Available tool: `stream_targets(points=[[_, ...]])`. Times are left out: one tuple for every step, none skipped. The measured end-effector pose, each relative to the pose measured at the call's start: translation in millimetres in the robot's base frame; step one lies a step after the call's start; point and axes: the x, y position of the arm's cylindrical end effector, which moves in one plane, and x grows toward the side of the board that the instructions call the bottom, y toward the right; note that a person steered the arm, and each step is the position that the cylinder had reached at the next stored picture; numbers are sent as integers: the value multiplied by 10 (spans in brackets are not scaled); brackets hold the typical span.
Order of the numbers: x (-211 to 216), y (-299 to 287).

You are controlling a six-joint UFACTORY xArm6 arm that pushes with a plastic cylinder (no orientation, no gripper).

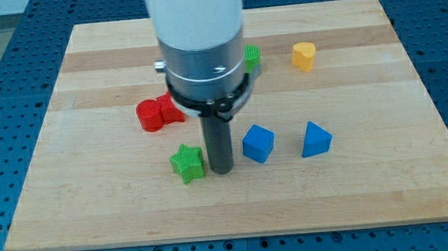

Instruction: Push the cube slightly to the right

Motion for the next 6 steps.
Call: stream_targets(points=[[-11, 213], [-43, 328], [-74, 381], [-74, 227], [-74, -151], [-321, -179]])
